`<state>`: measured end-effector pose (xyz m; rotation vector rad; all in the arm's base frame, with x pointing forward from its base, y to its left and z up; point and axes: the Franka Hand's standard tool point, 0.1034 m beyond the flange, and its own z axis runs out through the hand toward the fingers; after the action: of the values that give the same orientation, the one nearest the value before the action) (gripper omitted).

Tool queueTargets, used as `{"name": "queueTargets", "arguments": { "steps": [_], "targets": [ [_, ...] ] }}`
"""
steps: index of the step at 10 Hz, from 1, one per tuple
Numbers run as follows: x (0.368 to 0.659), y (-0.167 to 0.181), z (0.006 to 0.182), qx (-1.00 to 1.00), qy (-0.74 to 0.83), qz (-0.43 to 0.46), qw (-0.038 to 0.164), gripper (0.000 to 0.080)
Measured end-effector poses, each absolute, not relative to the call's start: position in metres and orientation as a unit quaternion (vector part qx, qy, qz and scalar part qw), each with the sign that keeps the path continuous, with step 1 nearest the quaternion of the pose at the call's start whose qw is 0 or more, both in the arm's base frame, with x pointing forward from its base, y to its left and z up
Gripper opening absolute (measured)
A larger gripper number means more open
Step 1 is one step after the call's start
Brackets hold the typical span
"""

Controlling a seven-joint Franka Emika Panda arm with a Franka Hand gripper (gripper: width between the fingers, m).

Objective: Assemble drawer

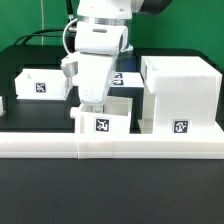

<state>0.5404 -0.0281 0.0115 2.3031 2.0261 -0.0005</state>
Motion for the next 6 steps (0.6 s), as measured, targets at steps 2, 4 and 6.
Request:
{"name": "queueTargets", "arguments": {
  "steps": [2, 4, 6],
  "targets": [
    [0.5411, -0.0241, 0.0114, 0.75, 0.66, 0.005, 0.039, 0.0042],
    [0.5403, -0.0249, 0.011, 0.749, 0.661, 0.002, 0.037, 0.0042],
    [0.5382, -0.0257, 0.0104, 0.748, 0.663, -0.008, 0.029, 0.0042]
  ]
}}
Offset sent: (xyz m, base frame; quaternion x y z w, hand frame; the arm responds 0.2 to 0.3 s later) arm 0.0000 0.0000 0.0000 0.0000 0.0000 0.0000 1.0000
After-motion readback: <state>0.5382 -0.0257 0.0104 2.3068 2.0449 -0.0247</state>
